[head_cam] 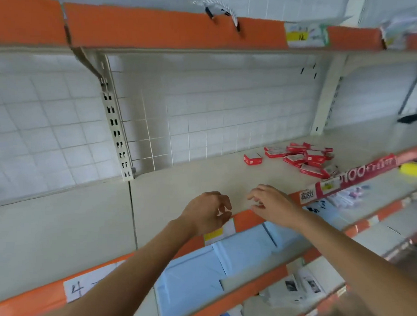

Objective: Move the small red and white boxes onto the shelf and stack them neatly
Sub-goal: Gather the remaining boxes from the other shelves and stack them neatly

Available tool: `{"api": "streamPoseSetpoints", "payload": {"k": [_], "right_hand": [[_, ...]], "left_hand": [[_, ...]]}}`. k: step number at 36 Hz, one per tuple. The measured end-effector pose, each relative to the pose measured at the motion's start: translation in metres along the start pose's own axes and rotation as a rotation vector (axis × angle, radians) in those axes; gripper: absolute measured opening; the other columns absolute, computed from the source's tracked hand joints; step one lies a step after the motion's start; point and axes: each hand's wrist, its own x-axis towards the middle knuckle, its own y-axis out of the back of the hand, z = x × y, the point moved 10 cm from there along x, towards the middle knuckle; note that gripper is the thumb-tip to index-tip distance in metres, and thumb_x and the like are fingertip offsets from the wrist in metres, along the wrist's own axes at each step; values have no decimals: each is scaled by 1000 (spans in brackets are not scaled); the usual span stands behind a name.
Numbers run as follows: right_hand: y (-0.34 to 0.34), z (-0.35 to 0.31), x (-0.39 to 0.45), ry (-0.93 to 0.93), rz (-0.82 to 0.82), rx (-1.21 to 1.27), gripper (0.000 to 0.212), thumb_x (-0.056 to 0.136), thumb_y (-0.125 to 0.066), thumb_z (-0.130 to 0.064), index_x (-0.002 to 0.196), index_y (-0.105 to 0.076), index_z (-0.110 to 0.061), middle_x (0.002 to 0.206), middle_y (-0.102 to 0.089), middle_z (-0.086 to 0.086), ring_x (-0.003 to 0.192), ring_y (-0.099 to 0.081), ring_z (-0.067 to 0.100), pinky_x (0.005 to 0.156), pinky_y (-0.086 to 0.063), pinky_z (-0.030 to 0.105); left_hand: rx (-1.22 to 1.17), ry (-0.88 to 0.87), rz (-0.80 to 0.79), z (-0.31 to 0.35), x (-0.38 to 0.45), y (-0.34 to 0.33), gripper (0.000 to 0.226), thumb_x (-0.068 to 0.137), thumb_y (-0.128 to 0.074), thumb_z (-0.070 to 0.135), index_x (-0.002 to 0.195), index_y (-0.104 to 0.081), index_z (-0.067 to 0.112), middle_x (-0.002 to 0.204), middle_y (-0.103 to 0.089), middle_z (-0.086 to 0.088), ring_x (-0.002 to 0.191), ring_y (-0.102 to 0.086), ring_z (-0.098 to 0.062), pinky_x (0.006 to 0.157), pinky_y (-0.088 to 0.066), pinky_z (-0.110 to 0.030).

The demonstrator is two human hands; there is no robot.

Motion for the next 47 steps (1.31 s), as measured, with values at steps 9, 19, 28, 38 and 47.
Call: {"api": "streamPoseSetpoints", "payload": {"k": [9, 19, 28, 38, 47], "right_hand": [[15, 89, 43, -78, 3, 11, 34, 94, -50, -26, 127, -52, -15, 120, -50, 0, 104, -50, 13, 89, -43, 27], [25, 144, 132, -79, -34, 32, 42, 94, -50, -22, 135, -45, -13, 139, -40, 3, 130, -38, 19, 106, -35, 36], [-2, 142, 194, 39, -133, 22, 65, 94, -53, -22, 149, -19, -16, 155, -15, 2, 140, -17, 29, 112, -22, 40], [-27, 131, 209, 83, -268, 88, 65, 82, -67, -37, 135, -40, -13, 131, -41, 10, 121, -41, 28, 95, -37, 32], [-41, 45, 182, 393, -231, 312, 33, 77, -69, -33, 98, -51, -14, 94, -56, 4, 85, -53, 22, 67, -40, 32]], "left_hand": [[16, -58, -32, 9, 113, -32, 20, 89, -57, 25, 106, -65, 18, 98, -63, -1, 87, -61, -18, 82, -48, -28], [-23, 27, -45, -15, 178, -51, 21, 91, -55, 27, 107, -65, 19, 99, -63, 2, 86, -61, -14, 82, -49, -27], [-2, 184, -14, -45, 171, -43, 19, 90, -56, 24, 104, -67, 17, 97, -64, 0, 84, -63, -15, 79, -50, -28], [21, 355, 61, -44, 138, -28, 16, 90, -57, 23, 99, -68, 15, 93, -66, -2, 83, -63, -15, 78, -51, -31], [76, 591, 183, -36, 68, -23, 15, 87, -58, 23, 94, -69, 16, 92, -66, -2, 82, -63, -18, 76, -51, -33]]}}
